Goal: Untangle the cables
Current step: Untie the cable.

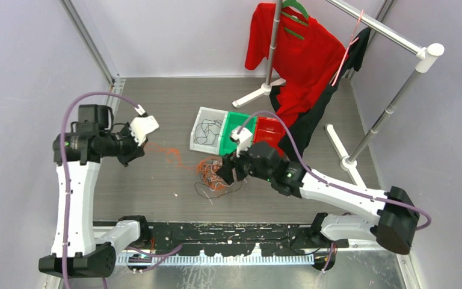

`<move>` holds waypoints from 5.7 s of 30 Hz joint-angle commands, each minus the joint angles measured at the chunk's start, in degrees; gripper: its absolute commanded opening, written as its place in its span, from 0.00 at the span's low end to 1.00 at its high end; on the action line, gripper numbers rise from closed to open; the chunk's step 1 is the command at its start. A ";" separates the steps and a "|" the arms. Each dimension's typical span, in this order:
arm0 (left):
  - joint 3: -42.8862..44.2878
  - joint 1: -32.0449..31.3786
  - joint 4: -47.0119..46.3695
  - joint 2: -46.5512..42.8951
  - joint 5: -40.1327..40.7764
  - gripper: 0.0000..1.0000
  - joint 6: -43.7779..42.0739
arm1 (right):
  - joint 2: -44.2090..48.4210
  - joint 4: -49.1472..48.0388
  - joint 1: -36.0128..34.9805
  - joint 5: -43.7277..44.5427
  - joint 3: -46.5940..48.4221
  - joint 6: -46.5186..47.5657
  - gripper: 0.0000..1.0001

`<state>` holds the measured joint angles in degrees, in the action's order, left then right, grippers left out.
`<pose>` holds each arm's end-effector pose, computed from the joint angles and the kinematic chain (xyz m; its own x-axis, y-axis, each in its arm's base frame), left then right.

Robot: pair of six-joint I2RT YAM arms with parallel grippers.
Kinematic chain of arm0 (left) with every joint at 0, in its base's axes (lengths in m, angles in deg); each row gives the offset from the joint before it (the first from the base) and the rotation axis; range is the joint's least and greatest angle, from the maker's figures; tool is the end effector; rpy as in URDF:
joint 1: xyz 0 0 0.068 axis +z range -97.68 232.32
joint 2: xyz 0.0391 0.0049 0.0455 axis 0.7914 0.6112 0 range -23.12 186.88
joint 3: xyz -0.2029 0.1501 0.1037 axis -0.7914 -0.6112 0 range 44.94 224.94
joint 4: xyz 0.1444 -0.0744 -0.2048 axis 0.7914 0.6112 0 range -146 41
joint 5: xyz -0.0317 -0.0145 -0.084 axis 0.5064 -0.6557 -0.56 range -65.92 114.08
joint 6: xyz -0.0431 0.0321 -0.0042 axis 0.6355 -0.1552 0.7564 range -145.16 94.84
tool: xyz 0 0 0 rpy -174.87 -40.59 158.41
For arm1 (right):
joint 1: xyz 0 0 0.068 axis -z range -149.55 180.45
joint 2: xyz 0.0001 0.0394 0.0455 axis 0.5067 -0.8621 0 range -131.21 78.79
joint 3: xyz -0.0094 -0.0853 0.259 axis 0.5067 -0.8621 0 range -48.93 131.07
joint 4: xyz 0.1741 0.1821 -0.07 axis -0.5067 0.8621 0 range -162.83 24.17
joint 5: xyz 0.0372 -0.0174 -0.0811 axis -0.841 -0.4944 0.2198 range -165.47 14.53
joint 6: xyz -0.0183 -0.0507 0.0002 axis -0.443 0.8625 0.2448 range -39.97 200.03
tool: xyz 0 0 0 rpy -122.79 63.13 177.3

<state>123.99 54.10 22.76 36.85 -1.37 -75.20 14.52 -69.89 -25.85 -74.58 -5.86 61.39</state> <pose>0.1538 -0.0105 0.3872 -0.4093 0.6798 -0.6086 0.7826 0.6045 0.1489 0.1422 0.2123 0.2738 -0.4784 -0.1414 -0.8667 -0.7082 0.6457 0.2856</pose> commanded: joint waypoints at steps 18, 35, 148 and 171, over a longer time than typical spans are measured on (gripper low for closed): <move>13.35 0.20 1.35 -8.30 -17.08 0.00 7.57 | -18.38 -25.26 -2.52 -23.69 23.08 2.61 0.69; 27.67 0.24 -2.69 -4.78 -24.21 0.00 18.97 | -23.04 -32.97 -2.60 -21.88 15.31 -0.36 0.64; -32.07 -0.78 -54.22 -21.99 -42.19 0.51 54.76 | -18.65 -36.03 -3.93 -23.05 20.70 -10.36 0.01; -19.60 -1.56 -56.96 -21.29 -36.05 0.00 72.91 | -20.59 -6.26 6.71 -18.46 30.89 -8.96 0.72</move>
<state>99.33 52.59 -29.37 15.60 -39.01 -7.88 -8.01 -83.24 -21.28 -92.27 22.93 50.64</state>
